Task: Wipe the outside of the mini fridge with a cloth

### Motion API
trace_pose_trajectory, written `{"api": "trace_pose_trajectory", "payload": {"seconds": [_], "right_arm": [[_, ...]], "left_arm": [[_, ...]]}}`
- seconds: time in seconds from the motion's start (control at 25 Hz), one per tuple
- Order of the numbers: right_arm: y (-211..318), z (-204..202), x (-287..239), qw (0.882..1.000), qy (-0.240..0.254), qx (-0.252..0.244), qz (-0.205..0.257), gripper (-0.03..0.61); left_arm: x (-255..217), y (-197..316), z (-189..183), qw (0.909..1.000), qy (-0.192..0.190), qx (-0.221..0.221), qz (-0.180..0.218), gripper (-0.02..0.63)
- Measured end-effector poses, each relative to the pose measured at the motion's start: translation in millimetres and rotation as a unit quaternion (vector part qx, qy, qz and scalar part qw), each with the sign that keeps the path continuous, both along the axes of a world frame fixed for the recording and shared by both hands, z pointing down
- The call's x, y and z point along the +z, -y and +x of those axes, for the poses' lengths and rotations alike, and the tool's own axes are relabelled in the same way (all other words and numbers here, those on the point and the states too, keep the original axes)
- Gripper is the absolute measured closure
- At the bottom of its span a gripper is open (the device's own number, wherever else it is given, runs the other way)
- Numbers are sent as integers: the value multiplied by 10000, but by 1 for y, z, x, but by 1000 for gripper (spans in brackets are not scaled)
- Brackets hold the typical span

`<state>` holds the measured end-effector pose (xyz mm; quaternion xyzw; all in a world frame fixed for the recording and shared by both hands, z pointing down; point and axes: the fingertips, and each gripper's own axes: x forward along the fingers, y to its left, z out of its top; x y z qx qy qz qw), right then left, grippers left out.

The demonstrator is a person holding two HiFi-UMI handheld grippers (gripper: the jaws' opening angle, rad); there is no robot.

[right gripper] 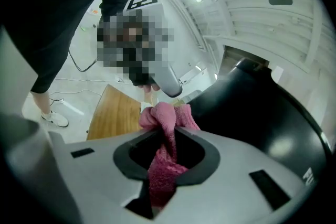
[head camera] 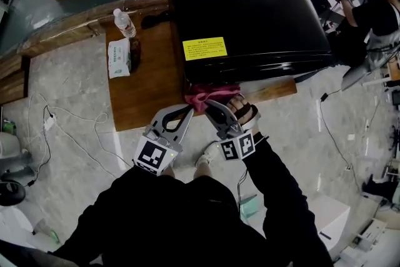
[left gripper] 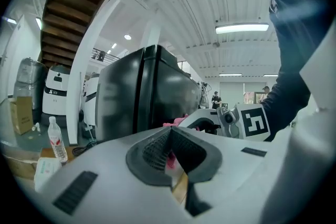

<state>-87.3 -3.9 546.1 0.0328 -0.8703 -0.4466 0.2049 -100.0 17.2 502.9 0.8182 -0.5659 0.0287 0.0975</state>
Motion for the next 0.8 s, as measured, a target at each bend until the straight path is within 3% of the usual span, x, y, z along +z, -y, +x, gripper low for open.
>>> {"api": "trace_pose_trajectory", "payload": {"seconds": [0.44, 0.8], "right_arm": [[2, 2, 116, 9963, -770, 24, -380, 505], [4, 4, 215, 9847, -1552, 195, -767, 505]], "left_arm": [[111, 9, -7, 9946, 131, -347, -966, 607], [133, 0, 0, 9912, 157, -514, -1207, 607]]}}
